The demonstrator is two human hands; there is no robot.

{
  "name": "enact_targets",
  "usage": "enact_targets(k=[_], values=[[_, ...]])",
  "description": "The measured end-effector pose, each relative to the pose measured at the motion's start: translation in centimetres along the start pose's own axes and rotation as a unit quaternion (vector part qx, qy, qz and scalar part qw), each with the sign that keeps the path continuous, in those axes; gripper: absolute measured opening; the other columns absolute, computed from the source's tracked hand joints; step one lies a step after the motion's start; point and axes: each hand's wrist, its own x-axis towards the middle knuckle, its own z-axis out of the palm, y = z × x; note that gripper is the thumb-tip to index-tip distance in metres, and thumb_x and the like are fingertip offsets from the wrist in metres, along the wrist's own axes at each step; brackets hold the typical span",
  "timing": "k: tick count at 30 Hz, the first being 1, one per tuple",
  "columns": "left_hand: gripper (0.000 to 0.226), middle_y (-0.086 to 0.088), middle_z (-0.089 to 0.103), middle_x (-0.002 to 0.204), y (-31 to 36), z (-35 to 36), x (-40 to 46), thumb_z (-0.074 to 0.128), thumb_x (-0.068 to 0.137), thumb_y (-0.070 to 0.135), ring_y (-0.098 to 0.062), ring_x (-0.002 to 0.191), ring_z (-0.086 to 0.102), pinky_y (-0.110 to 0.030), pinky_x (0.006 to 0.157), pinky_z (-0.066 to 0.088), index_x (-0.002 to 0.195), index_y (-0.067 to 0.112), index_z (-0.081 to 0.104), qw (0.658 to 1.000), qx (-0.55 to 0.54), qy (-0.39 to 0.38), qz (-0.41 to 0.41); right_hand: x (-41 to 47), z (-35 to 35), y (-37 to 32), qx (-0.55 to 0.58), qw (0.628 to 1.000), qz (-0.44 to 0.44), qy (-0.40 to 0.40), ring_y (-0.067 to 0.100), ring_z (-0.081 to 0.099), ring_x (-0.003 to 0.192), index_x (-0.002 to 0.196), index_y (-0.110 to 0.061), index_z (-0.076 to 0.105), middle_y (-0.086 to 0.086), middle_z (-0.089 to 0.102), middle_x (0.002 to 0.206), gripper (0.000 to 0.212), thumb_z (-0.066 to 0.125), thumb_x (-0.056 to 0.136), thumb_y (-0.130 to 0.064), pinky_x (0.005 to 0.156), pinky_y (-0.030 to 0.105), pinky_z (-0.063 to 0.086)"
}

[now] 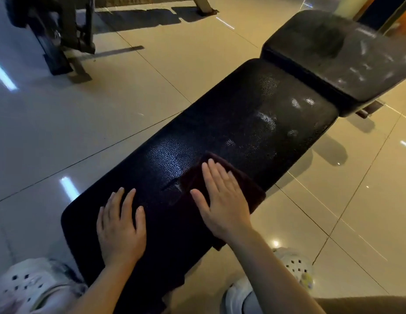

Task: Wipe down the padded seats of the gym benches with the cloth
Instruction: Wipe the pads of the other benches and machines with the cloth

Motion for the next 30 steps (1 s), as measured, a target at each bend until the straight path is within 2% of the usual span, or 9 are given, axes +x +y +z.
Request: enact_targets(k=[3,6,13,16,18,20,23,27,30], values=[[0.058,-0.008,0.035,0.152,0.1,0.1,0.0,0.024,0.095,0.045,-0.025,0.143,0.027,-0.046,0.119,0.013,0.142,0.018,0.043,1.000,-0.013,0.009,-0.001,1.4,-1.2,2.7,-0.038,0.997,0.055,0.038,0.005,-0.019,0.145,0.156,-0.025,-0.002,-0.008,-0.012,0.160,0.074,-0.003,0.092,-0.062,0.116,0.025,-0.017],[0.056,-0.010,0.037,0.150,0.1,0.1,-0.1,0.027,0.095,0.043,-0.027,0.142,0.030,-0.049,0.117,0.016,0.140,0.016,0.046,1.000,-0.014,0.017,0.003,3.7,-2.5,4.9,-0.106,0.991,0.065,0.052,0.010,-0.013,0.148,0.156,-0.022,-0.001,-0.002,-0.006,0.163,0.074,-0.001,0.093,-0.062,0.119,0.030,-0.012],[0.053,-0.014,0.043,0.146,-0.1,0.2,-0.2,0.029,0.095,0.039,-0.030,0.139,0.034,-0.055,0.114,0.020,0.138,0.013,0.048,0.999,-0.023,0.018,0.019,5.2,-3.1,5.9,-0.150,0.986,0.055,0.042,0.016,-0.013,0.149,0.156,-0.019,-0.006,0.000,-0.011,0.163,0.092,0.001,0.085,-0.078,0.121,0.035,-0.011],[0.044,-0.010,0.050,0.140,2.3,-0.5,0.5,0.035,0.096,0.030,-0.024,0.133,0.039,-0.055,0.111,0.026,0.135,0.015,0.047,0.990,-0.048,0.060,0.121,5.2,-3.1,5.9,-0.154,0.985,0.058,0.044,0.016,-0.014,0.149,0.155,-0.019,-0.008,0.002,-0.011,0.163,0.085,-0.006,0.087,-0.070,0.120,0.035,-0.012],[0.045,-0.003,0.044,0.146,6.2,-1.1,2.5,0.036,0.097,0.033,-0.015,0.135,0.036,-0.043,0.115,0.020,0.139,0.019,0.042,0.972,-0.087,0.016,0.218,5.3,-3.1,5.7,-0.146,0.986,0.061,0.048,0.016,-0.015,0.149,0.155,-0.020,-0.009,0.001,-0.013,0.162,0.083,-0.008,0.087,-0.068,0.120,0.035,-0.013],[0.053,0.004,0.032,0.155,10.3,-1.4,4.7,0.030,0.098,0.044,-0.006,0.142,0.024,-0.038,0.118,0.013,0.148,0.027,0.030,0.951,-0.086,-0.066,0.290,5.3,-3.1,5.8,-0.142,0.987,0.058,0.052,0.015,-0.016,0.148,0.154,-0.021,-0.009,0.000,-0.014,0.162,0.082,-0.007,0.087,-0.068,0.120,0.034,-0.013],[0.069,0.012,0.013,0.160,12.7,-0.9,6.7,0.009,0.091,0.061,0.004,0.140,0.000,-0.035,0.121,-0.001,0.154,0.031,0.003,0.941,-0.049,-0.156,0.295,5.1,-3.2,6.1,-0.131,0.989,0.051,0.050,0.014,-0.017,0.148,0.154,-0.020,-0.008,0.000,-0.013,0.162,0.083,-0.006,0.087,-0.068,0.119,0.032,-0.013],[0.077,0.020,0.006,0.153,11.6,-0.4,7.1,0.003,0.089,0.066,0.007,0.137,-0.004,-0.026,0.116,-0.014,0.155,0.026,0.003,0.942,-0.003,-0.145,0.302,5.9,-4.4,7.9,-0.134,0.988,0.043,0.066,0.013,-0.017,0.147,0.154,-0.020,-0.008,-0.002,-0.015,0.159,0.084,-0.006,0.086,-0.069,0.118,0.030,-0.013],[0.075,0.013,0.020,0.157,11.5,-0.3,7.2,0.008,0.092,0.065,0.006,0.139,0.004,-0.029,0.119,-0.008,0.155,0.024,0.014,0.943,-0.029,-0.144,0.300,7.3,-6.0,9.9,-0.149,0.985,0.058,0.064,0.013,-0.016,0.148,0.155,-0.022,-0.008,-0.001,-0.014,0.162,0.084,-0.005,0.087,-0.070,0.118,0.030,-0.013]])
